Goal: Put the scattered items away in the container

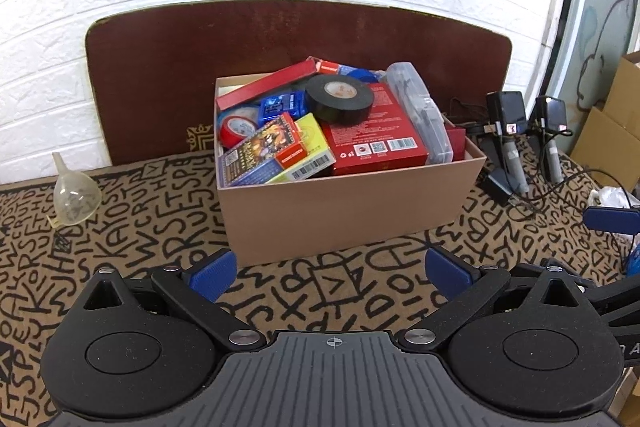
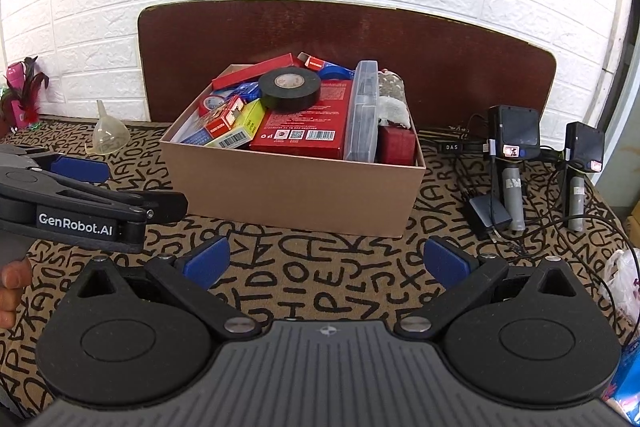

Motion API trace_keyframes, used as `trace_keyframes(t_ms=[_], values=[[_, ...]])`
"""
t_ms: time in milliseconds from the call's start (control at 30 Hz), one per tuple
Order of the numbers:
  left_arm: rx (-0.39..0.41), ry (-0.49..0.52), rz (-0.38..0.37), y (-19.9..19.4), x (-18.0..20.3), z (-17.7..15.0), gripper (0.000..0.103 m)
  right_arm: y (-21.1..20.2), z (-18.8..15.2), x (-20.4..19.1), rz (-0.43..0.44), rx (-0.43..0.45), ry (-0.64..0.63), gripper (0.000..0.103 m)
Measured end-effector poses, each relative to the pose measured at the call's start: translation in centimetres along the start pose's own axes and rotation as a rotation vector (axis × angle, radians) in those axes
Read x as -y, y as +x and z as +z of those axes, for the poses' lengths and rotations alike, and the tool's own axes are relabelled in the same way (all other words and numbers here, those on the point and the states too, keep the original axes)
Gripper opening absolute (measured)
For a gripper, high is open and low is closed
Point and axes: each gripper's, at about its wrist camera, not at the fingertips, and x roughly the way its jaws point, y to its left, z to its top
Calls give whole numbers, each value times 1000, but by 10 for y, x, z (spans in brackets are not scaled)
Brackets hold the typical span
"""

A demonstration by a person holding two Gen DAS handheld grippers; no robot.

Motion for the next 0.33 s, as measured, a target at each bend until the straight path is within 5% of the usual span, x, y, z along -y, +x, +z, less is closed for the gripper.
trace_keyframes(t_ms=[333], values=[[28, 10, -15, -1, 1, 4, 103, 10, 3, 0, 5, -18, 3, 102]])
